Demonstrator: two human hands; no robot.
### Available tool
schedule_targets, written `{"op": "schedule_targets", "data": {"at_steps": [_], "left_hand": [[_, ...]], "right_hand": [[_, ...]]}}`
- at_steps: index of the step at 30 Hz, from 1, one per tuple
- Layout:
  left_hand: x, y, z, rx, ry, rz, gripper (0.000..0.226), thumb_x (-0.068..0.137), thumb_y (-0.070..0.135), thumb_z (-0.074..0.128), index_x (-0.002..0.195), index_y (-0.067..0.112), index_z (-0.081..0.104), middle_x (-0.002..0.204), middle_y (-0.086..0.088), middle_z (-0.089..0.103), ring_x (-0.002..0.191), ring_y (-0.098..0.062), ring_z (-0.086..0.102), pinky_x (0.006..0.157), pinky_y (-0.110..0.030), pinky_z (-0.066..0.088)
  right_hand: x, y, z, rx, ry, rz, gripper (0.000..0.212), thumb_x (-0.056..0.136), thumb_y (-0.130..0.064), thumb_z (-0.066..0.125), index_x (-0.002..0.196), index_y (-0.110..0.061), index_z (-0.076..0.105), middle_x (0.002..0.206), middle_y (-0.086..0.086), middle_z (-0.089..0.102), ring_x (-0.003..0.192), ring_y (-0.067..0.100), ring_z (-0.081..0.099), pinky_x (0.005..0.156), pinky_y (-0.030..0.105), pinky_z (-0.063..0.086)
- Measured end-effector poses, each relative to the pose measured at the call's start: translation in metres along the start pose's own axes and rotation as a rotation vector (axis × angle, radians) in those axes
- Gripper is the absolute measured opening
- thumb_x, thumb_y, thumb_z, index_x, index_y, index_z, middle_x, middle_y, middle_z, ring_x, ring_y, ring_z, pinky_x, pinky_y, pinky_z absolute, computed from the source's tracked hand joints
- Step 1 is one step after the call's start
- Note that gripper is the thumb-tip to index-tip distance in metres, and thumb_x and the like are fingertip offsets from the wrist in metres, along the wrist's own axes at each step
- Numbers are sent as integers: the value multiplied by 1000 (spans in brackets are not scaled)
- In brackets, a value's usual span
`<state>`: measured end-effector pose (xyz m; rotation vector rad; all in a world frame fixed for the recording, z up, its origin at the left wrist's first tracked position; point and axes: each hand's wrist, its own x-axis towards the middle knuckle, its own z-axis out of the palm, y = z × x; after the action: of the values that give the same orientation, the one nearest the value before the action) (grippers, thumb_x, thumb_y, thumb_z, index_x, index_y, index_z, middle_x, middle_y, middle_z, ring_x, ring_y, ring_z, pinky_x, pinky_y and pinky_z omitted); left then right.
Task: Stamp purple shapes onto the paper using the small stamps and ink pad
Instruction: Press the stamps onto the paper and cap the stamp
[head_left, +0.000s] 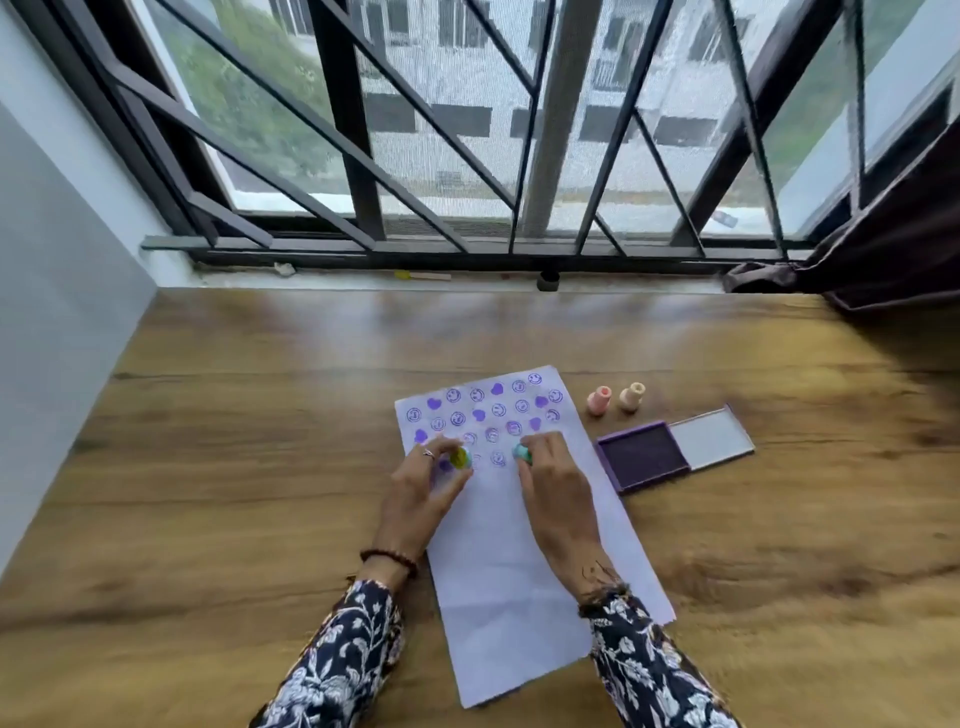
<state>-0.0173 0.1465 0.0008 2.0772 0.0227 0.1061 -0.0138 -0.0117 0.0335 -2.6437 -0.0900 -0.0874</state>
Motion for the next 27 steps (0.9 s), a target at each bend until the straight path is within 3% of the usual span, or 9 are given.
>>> {"op": "schedule_targets", "data": {"at_steps": [6,10,13,18,24,27], "left_hand": [[-7,-5,-1,-1,0,12,33,77,14,70,108,13,60,101,-9,66,89,-19,62,79,-14,43],[-5,-3,-4,2,3,33,33,77,12,70,109,11,59,102,-10,65,88,-18,61,78,-9,41],[-5,-4,-4,-1,-1,44,34,77,13,70,109,11,59,103,-8,65,89,-16,60,78,-2,38],[-5,-5,-3,-35,9,31,33,77,12,70,108,12,60,102,-10,65,89,-19,61,82,-17,43],[-3,-7,4,-45,-12,6,32,77,18,70,108,16,60,101,-8,64,90,-18,61,81,-20,46],[-6,3,-2,-62,-18,19,33,78,19,70,109,15,59,102,-9,65,91,-17,62,82,-25,48]], "right_hand": [[-7,-4,10,-53,35,44,17,94,-7,47,108,-7,57,106,13,60,89,29,62,70,36,50],[-1,-3,5,-87,-7,-4,14,89,-1,53,101,-5,59,99,15,63,82,33,63,67,40,51],[8,2,2,-131,-75,-12,15,88,-2,53,101,-6,59,102,15,62,87,34,62,73,41,49],[26,-1,-3,-203,-199,-39,16,87,-5,50,99,-5,59,104,15,64,95,36,60,79,41,47],[50,-4,-9,-305,-342,-43,25,80,2,45,94,-2,66,103,20,68,98,36,60,79,38,48],[42,-10,-15,-329,-295,-47,24,82,3,43,96,-1,62,104,21,64,98,37,59,77,39,47]]}}
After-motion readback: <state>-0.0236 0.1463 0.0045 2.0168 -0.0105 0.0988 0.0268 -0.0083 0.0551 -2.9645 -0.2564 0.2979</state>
